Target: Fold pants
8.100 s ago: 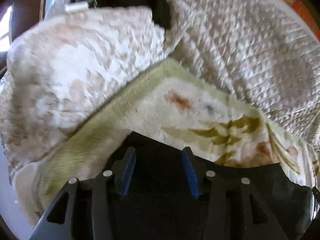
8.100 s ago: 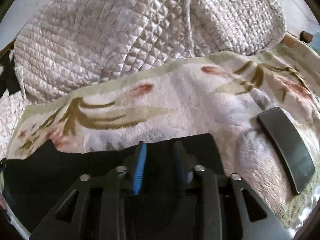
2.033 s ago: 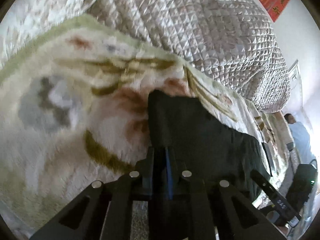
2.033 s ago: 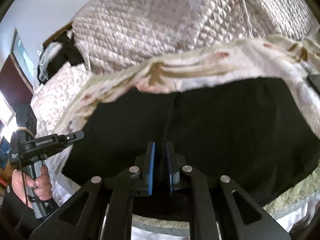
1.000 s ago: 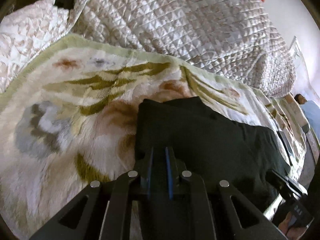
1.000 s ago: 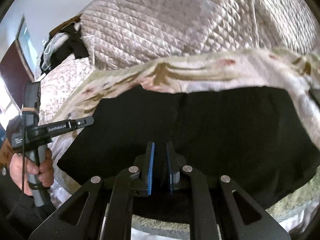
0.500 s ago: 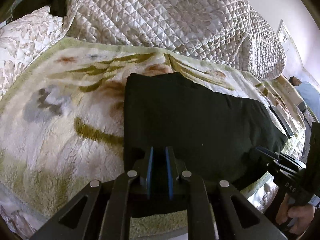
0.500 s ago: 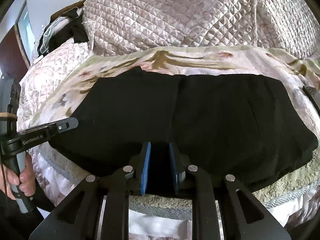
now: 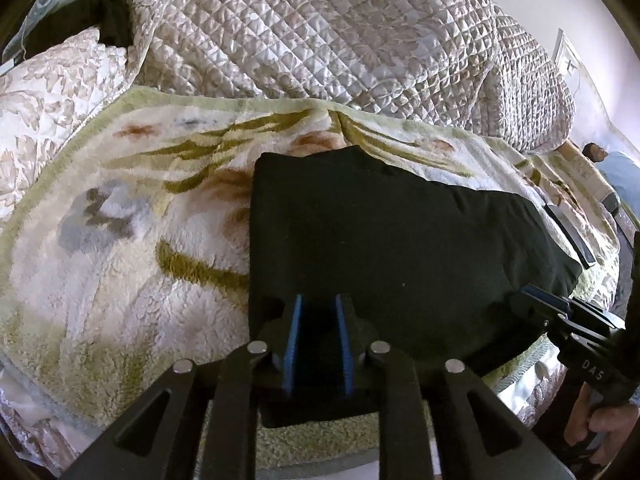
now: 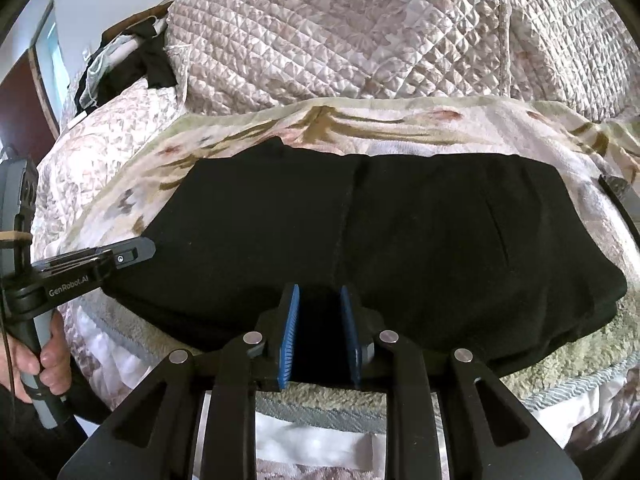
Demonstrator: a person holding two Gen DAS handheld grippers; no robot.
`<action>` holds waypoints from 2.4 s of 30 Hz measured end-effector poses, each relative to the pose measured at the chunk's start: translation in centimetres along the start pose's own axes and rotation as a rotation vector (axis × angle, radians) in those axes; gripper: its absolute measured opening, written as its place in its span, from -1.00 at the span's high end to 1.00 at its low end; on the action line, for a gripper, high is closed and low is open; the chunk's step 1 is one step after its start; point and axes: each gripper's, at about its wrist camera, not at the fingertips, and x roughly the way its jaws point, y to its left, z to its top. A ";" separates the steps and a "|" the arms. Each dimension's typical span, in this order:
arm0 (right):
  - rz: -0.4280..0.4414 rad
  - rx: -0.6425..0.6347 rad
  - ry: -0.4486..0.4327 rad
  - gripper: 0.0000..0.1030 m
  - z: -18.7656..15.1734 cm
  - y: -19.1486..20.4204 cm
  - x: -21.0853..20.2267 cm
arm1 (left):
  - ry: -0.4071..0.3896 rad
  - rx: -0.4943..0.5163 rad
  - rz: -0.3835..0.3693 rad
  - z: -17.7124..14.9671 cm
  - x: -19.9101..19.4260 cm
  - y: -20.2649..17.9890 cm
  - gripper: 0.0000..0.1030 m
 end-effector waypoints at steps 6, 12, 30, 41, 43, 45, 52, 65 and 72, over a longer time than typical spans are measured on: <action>-0.012 -0.024 -0.021 0.57 -0.2 0.3 -0.4 | -0.020 0.015 0.021 0.1 -0.5 -0.5 0.36; -0.012 -0.012 -0.001 0.55 -0.3 0.0 0.2 | -0.006 0.029 0.039 -0.1 0.1 -0.6 0.28; 0.034 0.017 0.002 0.54 -0.4 -0.3 0.1 | 0.025 -0.035 0.060 -0.3 0.3 1.5 0.29; 0.039 0.015 0.010 0.54 -0.7 -0.5 0.1 | 0.016 -0.054 0.027 -0.3 0.1 2.0 0.81; 0.029 0.014 0.002 0.54 -0.6 -0.6 -0.2 | 0.013 -0.054 0.025 -0.2 0.0 2.0 0.80; 0.019 0.021 -0.008 0.54 -0.6 -0.8 -0.6 | 0.012 -0.067 0.019 -0.1 -0.1 2.2 0.71; 0.001 0.077 -0.029 0.54 -0.4 -2.0 -1.4 | -0.007 -0.089 0.065 0.3 -0.9 2.3 0.54; -0.020 0.245 -0.033 0.03 -1.4 -5.1 -3.9 | -0.031 0.010 0.027 0.7 -1.5 -1.5 0.11; -0.070 0.466 0.004 0.03 -2.3 -9.2 -4.3 | -0.007 0.035 0.021 0.4 -0.9 -2.0 0.10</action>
